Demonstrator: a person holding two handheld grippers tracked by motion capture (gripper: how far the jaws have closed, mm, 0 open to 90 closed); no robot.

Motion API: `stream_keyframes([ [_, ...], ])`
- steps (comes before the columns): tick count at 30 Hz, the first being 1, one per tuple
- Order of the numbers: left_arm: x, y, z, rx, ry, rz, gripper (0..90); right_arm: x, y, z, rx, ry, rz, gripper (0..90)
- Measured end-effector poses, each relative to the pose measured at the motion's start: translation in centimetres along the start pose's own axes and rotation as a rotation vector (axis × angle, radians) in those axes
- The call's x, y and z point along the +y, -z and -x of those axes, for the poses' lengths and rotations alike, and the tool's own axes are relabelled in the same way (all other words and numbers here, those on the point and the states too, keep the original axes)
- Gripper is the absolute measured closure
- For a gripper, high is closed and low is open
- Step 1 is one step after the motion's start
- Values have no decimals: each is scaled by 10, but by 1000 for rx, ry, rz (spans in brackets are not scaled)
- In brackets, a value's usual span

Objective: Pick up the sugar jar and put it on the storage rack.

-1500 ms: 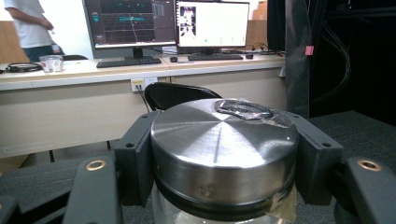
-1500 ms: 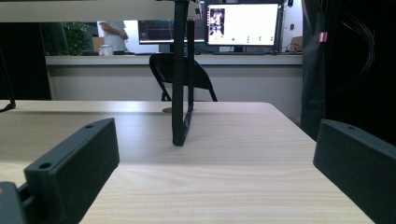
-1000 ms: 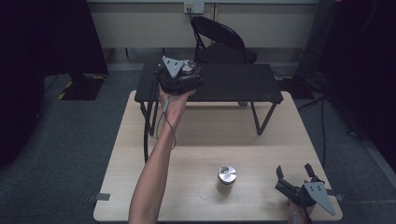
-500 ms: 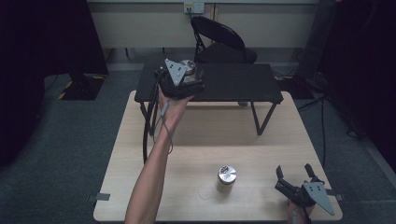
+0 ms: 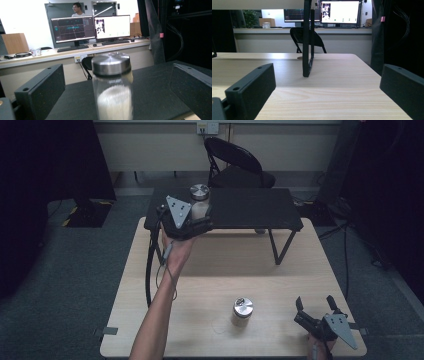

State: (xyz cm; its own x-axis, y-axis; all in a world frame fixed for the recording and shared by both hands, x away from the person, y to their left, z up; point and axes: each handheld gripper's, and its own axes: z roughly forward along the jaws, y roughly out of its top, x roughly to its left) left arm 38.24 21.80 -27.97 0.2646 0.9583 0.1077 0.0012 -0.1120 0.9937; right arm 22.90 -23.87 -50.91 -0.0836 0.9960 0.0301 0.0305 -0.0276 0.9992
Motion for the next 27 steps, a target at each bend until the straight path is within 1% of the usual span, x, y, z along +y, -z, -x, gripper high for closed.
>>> stream_keyframes([
  [3, -7, 14, 0, -2, 8, 5, 0, 0, 0, 0, 1, 0, 0, 0],
  [6, -16, 28, -1, -18, 34, 10, 0, 0, 0, 0, 1, 0, 0, 0],
  [7, -22, 37, -1, -21, 51, 3, 0, 0, 0, 0, 1, 0, 2, 0],
  [8, -22, 37, -1, -21, 51, 3, 0, 0, 0, 0, 1, 0, 2, 0],
  [14, -45, 65, 3, -12, 97, 5, 0, 0, 0, 1, 5, 0, 0, 0],
  [15, -50, 69, 5, -8, 101, 7, 0, 0, 0, 1, 5, 0, 0, 0],
  [17, -59, 78, 9, 7, 92, -4, 0, 0, 0, 1, 4, 0, 0, 0],
  [20, -71, 91, 14, 10, 77, -38, 0, 0, 0, 0, 4, 0, 0, 0],
  [21, -81, 100, 17, 16, 78, -51, 0, 0, 0, 0, 2, 1, 0, 0],
  [22, -81, 100, 17, 16, 78, -51, 0, 0, 0, 0, 2, 1, 0, 0],
  [26, -102, 118, 21, 23, 109, -61, 0, 0, 0, 0, 5, 1, 0, 0],
  [27, -109, 123, 22, 20, 113, -56, 0, 0, 0, 0, 6, 1, 0, 0],
])
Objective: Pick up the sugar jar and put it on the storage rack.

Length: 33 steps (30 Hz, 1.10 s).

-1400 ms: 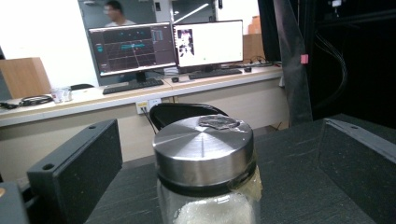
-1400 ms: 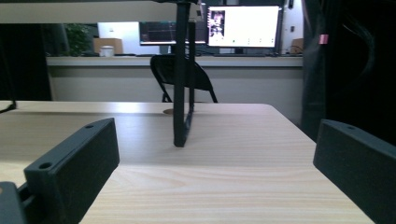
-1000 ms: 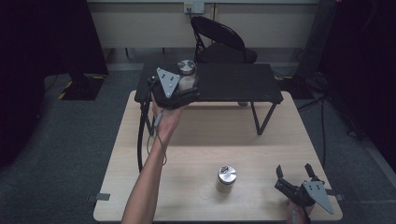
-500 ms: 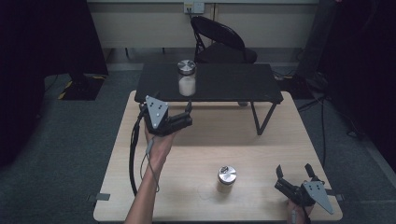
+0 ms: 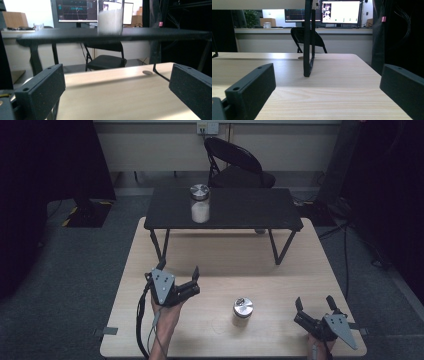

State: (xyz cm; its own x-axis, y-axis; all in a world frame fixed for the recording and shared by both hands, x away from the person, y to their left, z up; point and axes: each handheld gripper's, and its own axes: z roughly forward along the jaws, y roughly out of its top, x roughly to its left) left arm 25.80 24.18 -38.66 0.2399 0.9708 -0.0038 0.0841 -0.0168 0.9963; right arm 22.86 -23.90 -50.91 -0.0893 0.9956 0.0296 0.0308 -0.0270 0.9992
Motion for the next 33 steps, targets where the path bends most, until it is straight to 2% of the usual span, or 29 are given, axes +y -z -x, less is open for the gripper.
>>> stream_keyframes([
  [6, -31, 14, 0, -6, 12, 7, 0, 0, 0, 1, 9, 2, 1, 0],
  [12, -59, 20, 2, 2, 7, -3, 0, 0, 0, 1, 9, 2, 0, 0],
  [17, -81, 24, 4, 11, 3, 18, 0, 0, 0, 1, 10, 2, 0, 0],
  [19, -86, 25, 5, 15, -7, 24, 0, 0, 0, 1, 9, 2, 0, 0],
  [22, -92, 26, 5, 23, 0, 35, 0, 0, 0, 1, 8, 2, 0, 0],
  [26, -94, 25, 3, 46, 4, 25, 1, 0, 0, 0, 7, 2, 0, 0],
  [30, -97, 24, -1, 42, 32, 29, 1, 0, 0, 1, 10, 2, 1, 0],
  [32, -98, 23, 1, 58, 7, 23, 1, 0, 0, 1, 12, 3, 1, 0],
  [33, -99, 23, 0, 57, 7, 19, 1, 0, 0, 1, 12, 3, 1, 0],
])
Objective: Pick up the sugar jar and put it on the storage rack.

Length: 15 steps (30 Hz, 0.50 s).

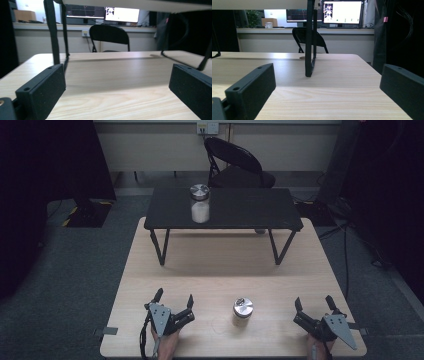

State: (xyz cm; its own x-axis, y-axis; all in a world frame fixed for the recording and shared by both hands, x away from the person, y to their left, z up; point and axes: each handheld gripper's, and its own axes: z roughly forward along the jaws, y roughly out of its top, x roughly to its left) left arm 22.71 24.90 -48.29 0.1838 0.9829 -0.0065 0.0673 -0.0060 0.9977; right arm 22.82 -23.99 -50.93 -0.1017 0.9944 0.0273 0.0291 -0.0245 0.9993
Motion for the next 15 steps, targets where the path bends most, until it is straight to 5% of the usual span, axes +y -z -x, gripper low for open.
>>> stream_keyframes([
  [8, -6, 0, -4, -24, 25, 0, 1, 0, 0, 0, 1, -1, -1, 0],
  [15, -10, -1, 2, -1, -22, 22, 9, 0, 0, 1, 4, -1, -1, 0],
])
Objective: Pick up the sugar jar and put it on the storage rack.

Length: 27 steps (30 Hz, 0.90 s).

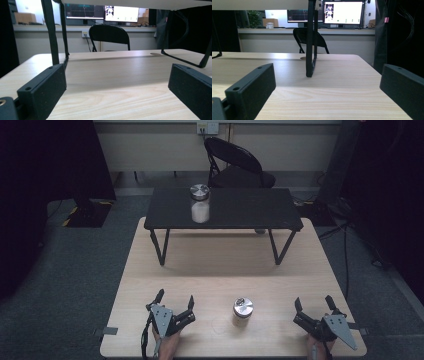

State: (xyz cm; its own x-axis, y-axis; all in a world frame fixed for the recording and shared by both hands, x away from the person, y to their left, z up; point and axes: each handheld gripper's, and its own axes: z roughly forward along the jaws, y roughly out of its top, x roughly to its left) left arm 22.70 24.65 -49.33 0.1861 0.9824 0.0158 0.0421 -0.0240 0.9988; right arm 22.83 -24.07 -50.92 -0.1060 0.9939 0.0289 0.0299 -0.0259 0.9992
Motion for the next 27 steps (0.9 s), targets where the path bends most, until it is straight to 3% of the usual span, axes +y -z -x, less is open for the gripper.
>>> stream_keyframes([
  [11, -1, 0, 8, 43, -5, 5, 0, 0, 0, 0, -1, 0, 0, 0],
  [27, -1, 0, 9, 48, -5, 5, 0, 0, 0, 0, -1, 0, 0, 0],
])
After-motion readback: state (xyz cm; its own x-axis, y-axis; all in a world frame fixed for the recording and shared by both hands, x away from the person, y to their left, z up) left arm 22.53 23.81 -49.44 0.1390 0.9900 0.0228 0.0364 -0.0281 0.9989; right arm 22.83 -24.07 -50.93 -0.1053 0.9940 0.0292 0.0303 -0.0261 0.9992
